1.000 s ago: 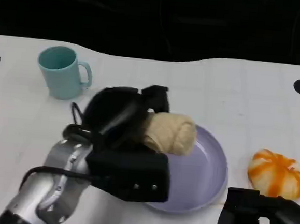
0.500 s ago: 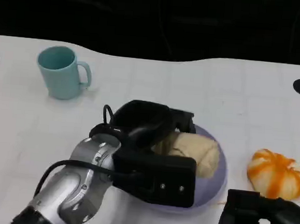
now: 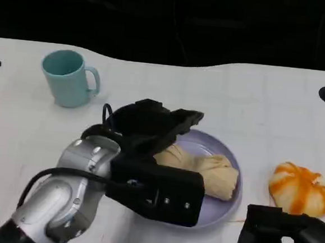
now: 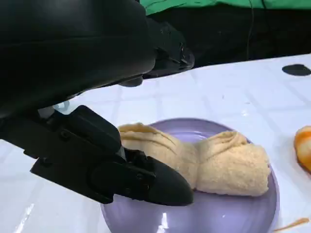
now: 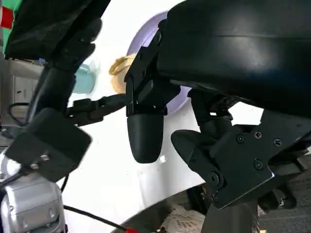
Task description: Grasp the towel on the left side of the plate with the left hand and place it into the plate.
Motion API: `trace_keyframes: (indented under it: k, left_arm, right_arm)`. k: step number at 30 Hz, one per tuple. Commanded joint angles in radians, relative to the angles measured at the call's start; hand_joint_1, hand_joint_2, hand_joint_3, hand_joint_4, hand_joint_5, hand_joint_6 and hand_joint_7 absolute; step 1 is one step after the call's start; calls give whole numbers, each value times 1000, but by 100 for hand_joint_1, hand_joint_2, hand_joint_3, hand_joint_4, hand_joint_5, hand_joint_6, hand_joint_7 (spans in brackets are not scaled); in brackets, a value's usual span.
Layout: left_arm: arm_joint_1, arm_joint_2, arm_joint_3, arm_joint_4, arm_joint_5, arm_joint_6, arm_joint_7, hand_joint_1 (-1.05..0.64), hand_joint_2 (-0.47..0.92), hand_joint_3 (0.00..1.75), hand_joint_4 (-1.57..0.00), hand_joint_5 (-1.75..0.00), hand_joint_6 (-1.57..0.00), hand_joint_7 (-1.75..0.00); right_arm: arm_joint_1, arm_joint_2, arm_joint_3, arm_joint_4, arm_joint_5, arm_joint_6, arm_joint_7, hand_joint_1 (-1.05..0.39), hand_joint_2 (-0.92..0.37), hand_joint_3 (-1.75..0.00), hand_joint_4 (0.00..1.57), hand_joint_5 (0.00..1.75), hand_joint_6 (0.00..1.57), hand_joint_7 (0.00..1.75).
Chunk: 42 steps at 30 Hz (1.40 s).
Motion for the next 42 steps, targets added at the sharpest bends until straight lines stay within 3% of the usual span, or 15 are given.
trace_keyframes:
  k: [1,5,9,13,20,21,24,25,26,29,32,36,42]
  left_arm:
    - [40,44,75,-87,-70,-7,-30,-97,92,30,0,-33,-7,-1]
    - [87,67,160,-168,-183,-8,-54,-86,92,29,-6,-40,-11,-3]
    - [161,63,284,-229,-382,-24,-61,-57,92,26,-42,-57,-36,-12]
    - [255,54,388,-229,-575,-122,-37,-41,92,28,-77,-50,-65,-12]
    - [408,-17,527,-300,-843,-135,4,-25,92,22,-96,-60,-91,-18]
    - [429,-32,545,-313,-885,-126,12,-20,91,25,-97,-66,-97,-19]
    - [484,-56,589,-354,-999,-81,23,-15,62,92,-92,-100,-112,-26]
    - [506,-58,606,-373,-1047,-47,22,-15,56,106,-90,-109,-112,-36]
    - [523,-57,619,-390,-1088,-15,22,-17,50,117,-90,-125,-104,-68]
    - [589,-68,651,-465,-1199,77,51,-14,47,128,-94,-138,-94,-113]
    - [666,-80,667,-540,-1278,146,91,-14,49,130,-94,-146,-89,-130]
    - [748,-84,668,-616,-1326,196,139,-15,51,131,-88,-156,-81,-140]
    - [849,-104,641,-668,-1335,193,178,-13,55,122,-88,-157,-79,-142]
  right_arm:
    - [4,-13,-17,-14,7,11,-1,-8,-51,-123,73,174,66,149]
    - [5,-13,-20,-15,11,11,2,-8,-51,-123,73,174,65,149]
    - [2,-16,-20,-16,7,9,2,-8,-51,-124,73,173,65,149]
    - [-3,-18,-22,-15,6,9,5,-8,-50,-124,73,174,65,150]
    - [-3,-12,-27,3,9,-6,14,-7,-51,-125,72,174,64,150]
    - [-3,-13,-27,3,8,-4,14,-7,-51,-124,72,174,64,150]
    - [-6,-14,-25,-2,7,6,12,-8,-51,-123,71,173,64,149]
    - [-8,-14,-24,-4,6,9,11,-8,-51,-123,71,173,64,149]
    - [-8,-14,-23,-6,6,11,10,-8,-52,-123,71,173,64,149]
    - [-12,-14,-21,-9,4,16,7,-7,-52,-123,72,174,65,149]
    - [-15,-14,-22,-9,6,18,8,-8,-51,-124,72,174,64,149]
    - [-15,-12,-22,0,3,3,13,-8,-51,-124,72,174,64,149]
    - [-16,-11,-31,21,8,-16,25,-7,-51,-124,72,174,64,149]
